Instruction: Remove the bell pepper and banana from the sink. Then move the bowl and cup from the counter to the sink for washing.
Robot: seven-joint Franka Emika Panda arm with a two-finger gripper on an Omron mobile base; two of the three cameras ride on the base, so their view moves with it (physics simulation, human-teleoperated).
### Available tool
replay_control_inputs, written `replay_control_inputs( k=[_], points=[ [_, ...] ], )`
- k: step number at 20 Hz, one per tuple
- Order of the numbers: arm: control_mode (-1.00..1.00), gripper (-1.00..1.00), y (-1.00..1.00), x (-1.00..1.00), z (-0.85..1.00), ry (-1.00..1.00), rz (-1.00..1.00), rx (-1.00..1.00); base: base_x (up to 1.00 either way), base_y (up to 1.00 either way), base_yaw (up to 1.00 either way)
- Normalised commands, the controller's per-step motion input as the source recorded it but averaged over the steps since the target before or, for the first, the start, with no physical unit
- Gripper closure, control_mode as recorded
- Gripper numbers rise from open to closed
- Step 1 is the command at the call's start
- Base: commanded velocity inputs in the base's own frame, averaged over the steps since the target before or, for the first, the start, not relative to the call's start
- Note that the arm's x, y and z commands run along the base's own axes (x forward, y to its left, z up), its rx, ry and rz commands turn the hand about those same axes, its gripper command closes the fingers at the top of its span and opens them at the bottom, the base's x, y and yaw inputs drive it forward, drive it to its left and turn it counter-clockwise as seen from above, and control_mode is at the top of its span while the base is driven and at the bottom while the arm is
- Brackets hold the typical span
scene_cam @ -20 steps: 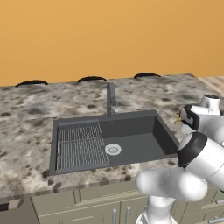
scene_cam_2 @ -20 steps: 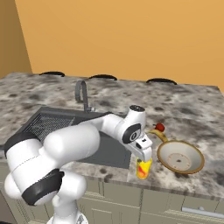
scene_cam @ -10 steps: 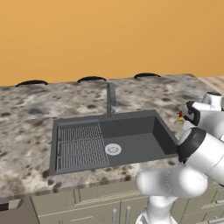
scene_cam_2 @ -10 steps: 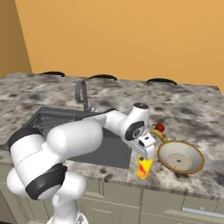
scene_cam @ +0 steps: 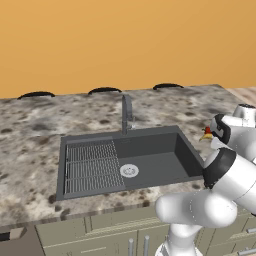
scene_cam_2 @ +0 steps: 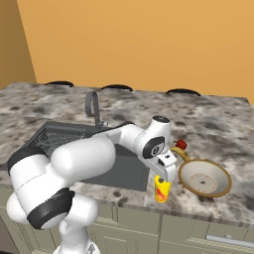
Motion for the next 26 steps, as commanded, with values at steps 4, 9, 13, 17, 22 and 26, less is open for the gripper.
replay_control_inputs(
  k=[4,9,13,17,22,26],
  points=[
    [-1.00,-1.00,0.02,-0.02,0.04,0.00,0.00,0.00,0.00,0.00,0.00],
    [-1.00,-1.00,0.00,0.09,0.00,0.00,0.00,0.00,0.00,0.00,0.00],
    [-1.00,-1.00,0.00,0.12,-0.06,0.00,0.00,0.00,0.00,0.00,0.00],
    [-1.00,-1.00,-0.01,0.12,-0.09,0.00,0.00,0.00,0.00,0.00,0.00],
    [-1.00,-1.00,-0.02,0.10,-0.16,0.00,0.00,0.00,0.00,0.00,0.00],
    [-1.00,-1.00,-0.03,0.09,-0.19,0.00,0.00,0.00,0.00,0.00,0.00]
  ],
)
